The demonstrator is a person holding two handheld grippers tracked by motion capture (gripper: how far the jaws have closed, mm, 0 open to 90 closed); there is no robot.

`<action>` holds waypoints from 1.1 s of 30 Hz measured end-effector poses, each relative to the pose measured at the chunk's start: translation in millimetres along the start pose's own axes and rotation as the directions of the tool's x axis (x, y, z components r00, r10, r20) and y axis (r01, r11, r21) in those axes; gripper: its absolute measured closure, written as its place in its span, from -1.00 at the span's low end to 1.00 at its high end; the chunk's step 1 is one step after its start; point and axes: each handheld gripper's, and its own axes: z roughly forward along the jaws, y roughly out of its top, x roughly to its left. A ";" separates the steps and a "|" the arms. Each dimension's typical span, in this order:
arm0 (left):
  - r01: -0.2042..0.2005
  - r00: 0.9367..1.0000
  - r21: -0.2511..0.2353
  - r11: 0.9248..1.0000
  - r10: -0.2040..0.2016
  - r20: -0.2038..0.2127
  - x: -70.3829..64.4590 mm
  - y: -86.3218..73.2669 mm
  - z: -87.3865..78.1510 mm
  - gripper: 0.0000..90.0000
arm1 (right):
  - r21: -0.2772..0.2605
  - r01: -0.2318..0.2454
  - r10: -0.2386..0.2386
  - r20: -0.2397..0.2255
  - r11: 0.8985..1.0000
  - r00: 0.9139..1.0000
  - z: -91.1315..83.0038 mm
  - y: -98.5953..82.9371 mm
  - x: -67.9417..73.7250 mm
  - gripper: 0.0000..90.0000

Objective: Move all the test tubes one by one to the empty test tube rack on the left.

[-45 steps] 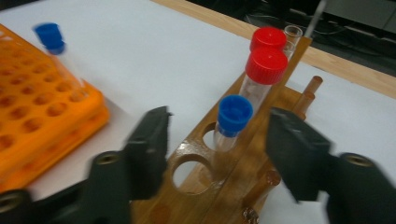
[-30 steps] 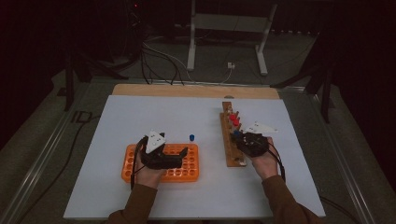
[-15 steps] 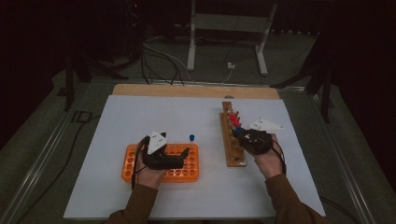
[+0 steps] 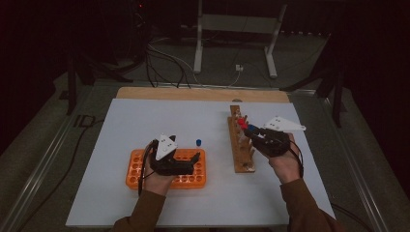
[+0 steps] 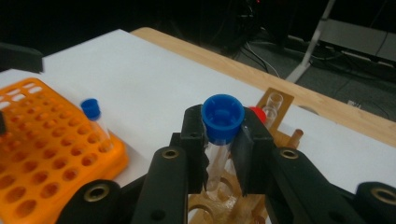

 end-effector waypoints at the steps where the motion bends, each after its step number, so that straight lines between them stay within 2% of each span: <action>1: -0.003 1.000 -0.003 1.000 0.003 0.001 -1.4 0.7 0.3 -0.98 | -0.002 -0.001 0.001 -0.007 1.000 1.000 -1.2 1.1 0.6 0.69; 5: -0.020 1.000 -0.002 1.000 0.020 0.023 -9.6 6.1 2.3 -0.97 | -0.014 -0.019 0.018 -0.048 1.000 0.999 -3.4 4.4 3.9 0.69; 10: -0.049 0.997 -0.001 0.999 0.049 0.059 -23.5 14.7 9.7 -0.91 | 0.002 -0.012 0.012 -0.103 1.000 0.995 -1.2 6.4 13.5 0.69; 14: -0.085 0.992 0.003 0.996 0.084 0.096 -35.6 23.7 17.2 -0.82 | 0.007 -0.006 0.007 -0.145 1.000 0.989 1.1 6.4 23.3 0.68; 18: -0.083 0.987 -0.010 0.997 0.083 0.135 -44.4 27.3 21.9 -0.65 | 0.016 0.002 0.001 -0.174 1.000 0.985 4.0 5.7 32.5 0.68; 24: -0.121 0.983 0.001 0.993 0.119 0.143 -56.4 27.0 30.0 -0.48 | 0.024 -0.001 0.006 -0.210 1.000 0.978 6.8 3.5 43.8 0.68; 26: -0.138 0.980 -0.001 0.990 0.136 0.147 -58.9 26.9 31.2 -0.35 | 0.029 0.000 0.006 -0.218 1.000 0.976 7.8 3.2 47.0 0.68; 29: -0.165 0.974 -0.003 0.986 0.164 0.153 -61.7 26.5 32.4 -0.05 | 0.032 0.001 0.007 -0.233 0.999 0.972 9.9 3.1 50.4 0.68; 33: -0.177 0.970 0.011 0.984 0.172 0.169 -61.7 25.9 34.1 0.34 | 0.035 0.007 0.001 -0.244 0.999 0.970 11.7 3.6 54.7 0.68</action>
